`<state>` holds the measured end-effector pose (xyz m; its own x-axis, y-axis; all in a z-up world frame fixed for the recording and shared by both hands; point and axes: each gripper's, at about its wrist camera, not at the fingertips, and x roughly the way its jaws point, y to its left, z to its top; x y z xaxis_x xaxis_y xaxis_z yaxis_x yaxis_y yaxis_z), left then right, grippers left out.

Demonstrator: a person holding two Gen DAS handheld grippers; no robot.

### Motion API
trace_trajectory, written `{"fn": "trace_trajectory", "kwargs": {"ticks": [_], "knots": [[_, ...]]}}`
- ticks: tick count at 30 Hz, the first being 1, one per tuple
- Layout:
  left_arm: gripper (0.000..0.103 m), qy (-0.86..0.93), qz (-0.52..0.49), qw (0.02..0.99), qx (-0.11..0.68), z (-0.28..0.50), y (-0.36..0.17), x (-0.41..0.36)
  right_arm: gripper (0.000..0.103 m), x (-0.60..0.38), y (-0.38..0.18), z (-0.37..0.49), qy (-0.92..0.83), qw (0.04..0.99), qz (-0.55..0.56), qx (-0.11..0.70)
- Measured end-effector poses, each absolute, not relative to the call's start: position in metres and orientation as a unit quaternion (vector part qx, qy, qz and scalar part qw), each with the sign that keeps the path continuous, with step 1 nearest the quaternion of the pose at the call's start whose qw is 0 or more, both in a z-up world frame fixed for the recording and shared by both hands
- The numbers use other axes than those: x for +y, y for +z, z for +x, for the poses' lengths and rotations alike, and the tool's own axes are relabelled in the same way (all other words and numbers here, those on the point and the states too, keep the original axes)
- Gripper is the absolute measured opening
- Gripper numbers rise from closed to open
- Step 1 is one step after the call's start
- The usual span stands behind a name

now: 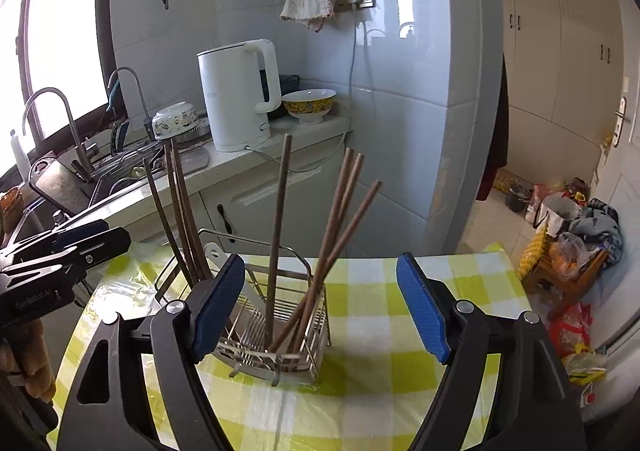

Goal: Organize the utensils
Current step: 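Pull both open tools back up and away from the wire rack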

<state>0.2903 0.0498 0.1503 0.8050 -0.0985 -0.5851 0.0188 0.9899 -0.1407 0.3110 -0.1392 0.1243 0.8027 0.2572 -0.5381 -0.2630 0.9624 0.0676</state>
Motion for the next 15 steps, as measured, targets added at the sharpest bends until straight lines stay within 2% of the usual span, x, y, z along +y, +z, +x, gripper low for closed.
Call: {"fn": "trace_trajectory", "kwargs": {"ticks": [8,13,15], "knots": [[0.066,-0.038,-0.088,0.946,0.31,0.233,0.115,0.049,0.082,-0.162,0.089,0.251,0.124,0.956,0.011,0.266],[0.069,-0.042,-0.081,0.95,0.3,0.2,0.092,0.039,0.082,-0.168,0.058,0.222,0.132,0.956,0.026,0.26],[0.074,-0.046,-0.068,0.956,0.283,0.188,0.084,0.033,0.082,-0.17,0.048,0.212,0.134,0.959,0.026,0.249]]}}
